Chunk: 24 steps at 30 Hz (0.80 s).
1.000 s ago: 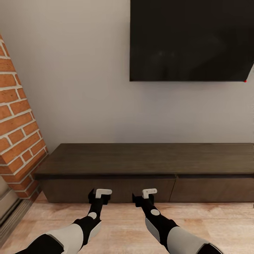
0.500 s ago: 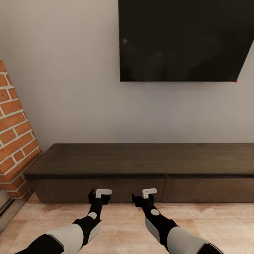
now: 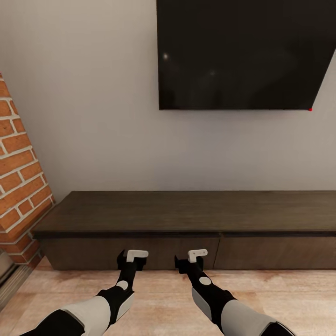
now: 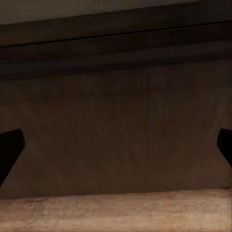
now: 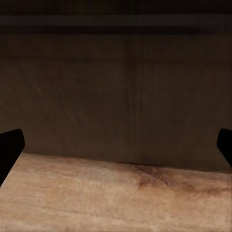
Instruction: Place each of the two pumpkins and all three candles from the living room inside a cabinet in the living room (use any cabinet), then make sure every cabinet is closed, and position the cauldron so it is next to a table in the living room.
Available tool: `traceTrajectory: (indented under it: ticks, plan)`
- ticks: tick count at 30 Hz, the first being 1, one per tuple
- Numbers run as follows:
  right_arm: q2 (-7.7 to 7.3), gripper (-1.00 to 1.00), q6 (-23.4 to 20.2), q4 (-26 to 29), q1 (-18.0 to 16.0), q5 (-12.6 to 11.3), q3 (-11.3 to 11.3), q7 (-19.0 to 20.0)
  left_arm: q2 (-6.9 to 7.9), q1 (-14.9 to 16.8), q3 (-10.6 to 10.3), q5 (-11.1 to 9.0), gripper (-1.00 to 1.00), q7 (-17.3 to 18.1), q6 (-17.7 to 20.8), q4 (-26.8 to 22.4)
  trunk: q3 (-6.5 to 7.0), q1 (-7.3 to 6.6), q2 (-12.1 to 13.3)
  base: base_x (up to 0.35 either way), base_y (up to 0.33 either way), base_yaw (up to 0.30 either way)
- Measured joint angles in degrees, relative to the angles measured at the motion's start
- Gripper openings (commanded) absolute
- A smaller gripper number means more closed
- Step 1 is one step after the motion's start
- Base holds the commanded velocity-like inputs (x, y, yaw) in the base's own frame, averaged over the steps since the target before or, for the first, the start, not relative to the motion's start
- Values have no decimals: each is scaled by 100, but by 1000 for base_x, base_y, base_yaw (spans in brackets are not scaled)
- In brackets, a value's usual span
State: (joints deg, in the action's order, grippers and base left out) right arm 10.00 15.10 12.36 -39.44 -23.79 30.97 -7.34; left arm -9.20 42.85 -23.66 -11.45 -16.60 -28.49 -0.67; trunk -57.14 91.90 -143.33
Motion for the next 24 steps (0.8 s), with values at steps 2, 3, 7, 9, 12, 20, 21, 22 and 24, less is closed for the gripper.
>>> traceTrajectory:
  ticks: [2,3,7,9,12,20,21,22,24]
  plan:
    - [0,100,0,0,-1,0,0,-2,-1,0,0,-2,100,0,0,0,0,0,0,0,0,0]
    - [0,100,0,0,-2,0,0,-3,-1,0,0,-1,100,0,0,0,0,0,0,0,-6,0]
    - [0,100,0,6,0,1,7,-6,-1,0,0,-5,100,0,1,-1,0,0,0,0,-73,0]
    - [0,100,-9,8,0,1,4,-4,-1,-1,0,-6,100,1,1,-1,0,0,0,0,-118,0]
    - [0,100,-16,8,-1,1,1,-3,-1,-1,0,-6,100,1,2,-1,0,0,0,0,-137,0]
    - [0,100,-18,8,-1,1,-3,-5,-1,-1,0,-6,100,1,2,-2,0,0,0,0,-152,0]
    - [0,100,-18,8,0,1,0,-9,-1,-1,0,-6,100,1,2,-2,0,0,0,0,-154,0]
    - [0,100,-18,8,-1,3,2,-11,-1,-1,2,-6,100,1,2,-2,0,0,0,-15,-154,0]
    - [0,100,-18,8,-1,6,6,-14,-1,-1,6,-6,100,1,2,-2,0,0,0,-38,-154,0]
